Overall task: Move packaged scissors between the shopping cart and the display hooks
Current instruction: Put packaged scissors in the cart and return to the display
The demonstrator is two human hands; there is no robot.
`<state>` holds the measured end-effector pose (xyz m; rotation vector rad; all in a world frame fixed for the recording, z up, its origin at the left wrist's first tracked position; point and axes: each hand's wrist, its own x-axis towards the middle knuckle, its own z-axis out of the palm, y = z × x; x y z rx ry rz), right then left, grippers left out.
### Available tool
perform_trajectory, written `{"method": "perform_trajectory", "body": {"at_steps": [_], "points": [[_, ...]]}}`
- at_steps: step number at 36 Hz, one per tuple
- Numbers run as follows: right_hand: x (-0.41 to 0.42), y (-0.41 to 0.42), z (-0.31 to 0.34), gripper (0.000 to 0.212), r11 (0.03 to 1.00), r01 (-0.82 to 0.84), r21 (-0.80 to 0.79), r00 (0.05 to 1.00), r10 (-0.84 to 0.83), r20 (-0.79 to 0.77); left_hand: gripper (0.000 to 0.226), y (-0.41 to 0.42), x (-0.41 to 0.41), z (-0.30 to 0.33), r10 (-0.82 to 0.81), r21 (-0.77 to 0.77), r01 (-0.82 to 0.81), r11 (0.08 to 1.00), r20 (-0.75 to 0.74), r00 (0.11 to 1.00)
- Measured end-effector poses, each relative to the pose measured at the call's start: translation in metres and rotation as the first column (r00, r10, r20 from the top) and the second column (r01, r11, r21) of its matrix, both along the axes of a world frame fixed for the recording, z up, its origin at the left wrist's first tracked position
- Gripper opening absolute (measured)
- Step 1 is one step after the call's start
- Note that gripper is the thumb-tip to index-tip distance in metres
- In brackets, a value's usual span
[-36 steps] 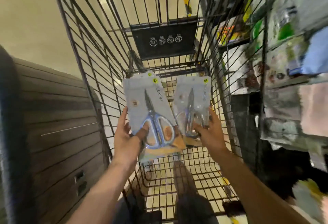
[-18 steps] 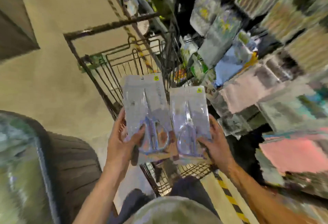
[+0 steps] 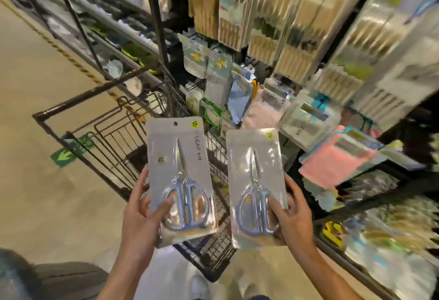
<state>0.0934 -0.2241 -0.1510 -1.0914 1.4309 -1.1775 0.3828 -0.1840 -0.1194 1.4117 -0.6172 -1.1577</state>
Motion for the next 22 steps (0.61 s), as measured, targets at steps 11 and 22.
{"method": "perform_trajectory", "body": {"at_steps": [11,22], "points": [[-0.153,0.06,0.031,0.065,0.944,0.289,-0.162,0.953,-0.3,-0.048,0.081,-0.025,-0.135,0.035,-0.258,-0.1,0.26,0.96,0.034,0.966],[-0.359,0.177,0.078,0.063,0.805,0.515,-0.295,0.845,-0.534,0.02,0.08,0.013,-0.376,0.069,-0.527,-0.242,0.531,0.812,0.088,0.845]]}}
